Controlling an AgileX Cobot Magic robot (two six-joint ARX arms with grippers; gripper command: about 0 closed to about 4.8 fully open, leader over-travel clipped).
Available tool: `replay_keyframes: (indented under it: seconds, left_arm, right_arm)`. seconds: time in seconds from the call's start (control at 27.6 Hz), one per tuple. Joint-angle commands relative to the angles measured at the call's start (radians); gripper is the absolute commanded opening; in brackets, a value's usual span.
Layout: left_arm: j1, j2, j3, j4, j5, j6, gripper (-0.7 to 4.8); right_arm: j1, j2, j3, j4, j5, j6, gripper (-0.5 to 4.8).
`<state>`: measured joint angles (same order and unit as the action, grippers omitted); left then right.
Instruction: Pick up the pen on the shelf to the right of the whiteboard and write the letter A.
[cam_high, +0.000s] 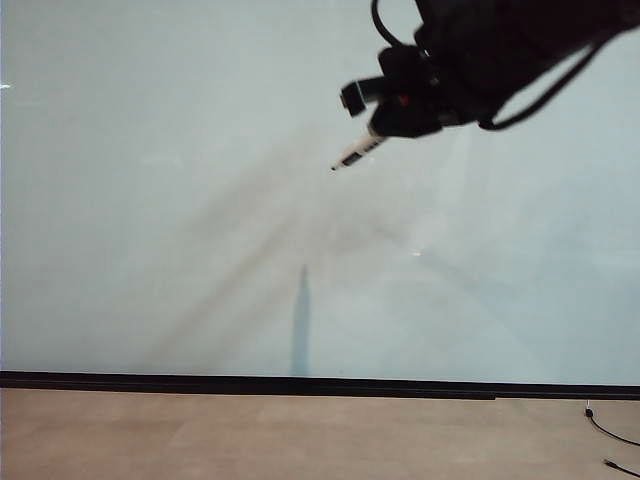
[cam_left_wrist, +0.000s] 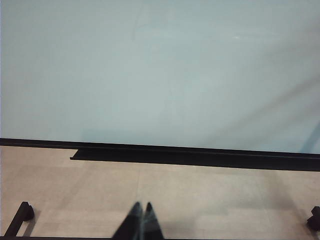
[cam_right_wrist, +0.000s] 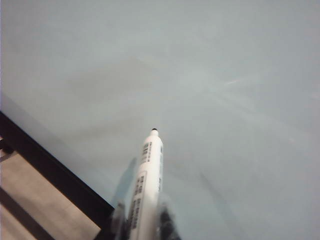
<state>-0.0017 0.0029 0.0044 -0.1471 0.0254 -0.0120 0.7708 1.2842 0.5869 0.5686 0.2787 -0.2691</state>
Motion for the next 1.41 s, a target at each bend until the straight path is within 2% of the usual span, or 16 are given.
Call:
replay_keyframes:
  seconds: [0.04, 0.36, 0.65, 1.41]
  left_arm:
    - [0.0, 0.001, 0.002, 0.005, 0.001, 0.004, -0.04]
    - [0.0, 0.0, 0.002, 0.006, 0.001, 0.004, -0.04]
    - [0.0, 0.0, 0.002, 0.006, 0.001, 0.004, -0.04]
    - [0.0, 0.0, 0.002, 0.006, 0.001, 0.004, -0.04]
  right_arm:
    - [0.0, 0.0, 0.069, -0.077, -0.013, -0.024, -0.03]
    - [-0.016, 0.091, 0.222, -0.183, -0.064, -0.068, -0.03]
    - [-0.049, 0.177, 0.299, -0.184, -0.129, -0.079, -0.03]
    - [-0.078, 0.206, 0.364, -0.175, -0.096, -0.084, -0.03]
